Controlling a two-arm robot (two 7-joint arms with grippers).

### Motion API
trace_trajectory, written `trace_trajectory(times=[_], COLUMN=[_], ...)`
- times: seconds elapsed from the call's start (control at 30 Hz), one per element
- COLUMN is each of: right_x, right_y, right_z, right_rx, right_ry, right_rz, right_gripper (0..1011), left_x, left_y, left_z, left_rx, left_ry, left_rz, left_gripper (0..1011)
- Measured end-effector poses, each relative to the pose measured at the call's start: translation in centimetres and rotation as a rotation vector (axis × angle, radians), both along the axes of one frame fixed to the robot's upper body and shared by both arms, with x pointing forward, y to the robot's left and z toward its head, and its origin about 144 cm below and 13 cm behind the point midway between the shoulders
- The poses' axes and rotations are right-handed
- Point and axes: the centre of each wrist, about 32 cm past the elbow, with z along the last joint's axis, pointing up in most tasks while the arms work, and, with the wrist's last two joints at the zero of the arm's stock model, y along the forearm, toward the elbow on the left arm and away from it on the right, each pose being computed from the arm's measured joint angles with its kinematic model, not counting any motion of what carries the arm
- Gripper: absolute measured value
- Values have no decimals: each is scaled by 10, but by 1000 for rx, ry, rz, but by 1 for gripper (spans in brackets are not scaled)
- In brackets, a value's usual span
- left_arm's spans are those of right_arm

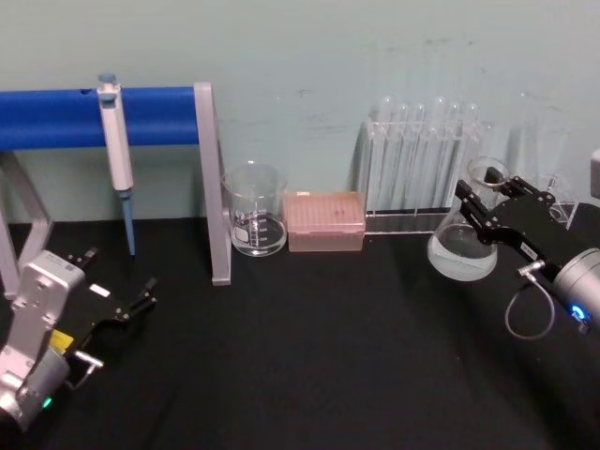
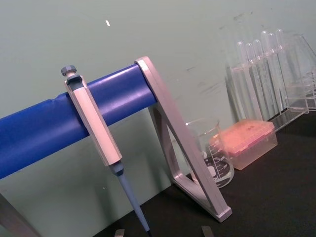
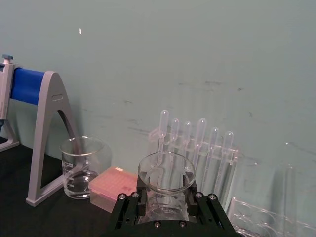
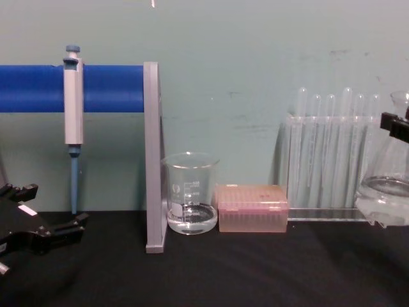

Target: Grasp the erlenmeyer flask with one hand, shake it three times, then place it back.

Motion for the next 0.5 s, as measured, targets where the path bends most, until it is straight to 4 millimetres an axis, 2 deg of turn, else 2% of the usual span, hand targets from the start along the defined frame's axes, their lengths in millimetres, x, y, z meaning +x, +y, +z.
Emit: trace_trajectory(times=[0.5], right_x=[8], right_y=[9], right_z=[2], right_rx=[-3], right_ry=[2], right_rz=[89], right_gripper=[450], left_x=[0], left_y=[0], left_z=[0], left_rx=[0], left_ry=[0], left_rz=[0], left_gripper=[1001])
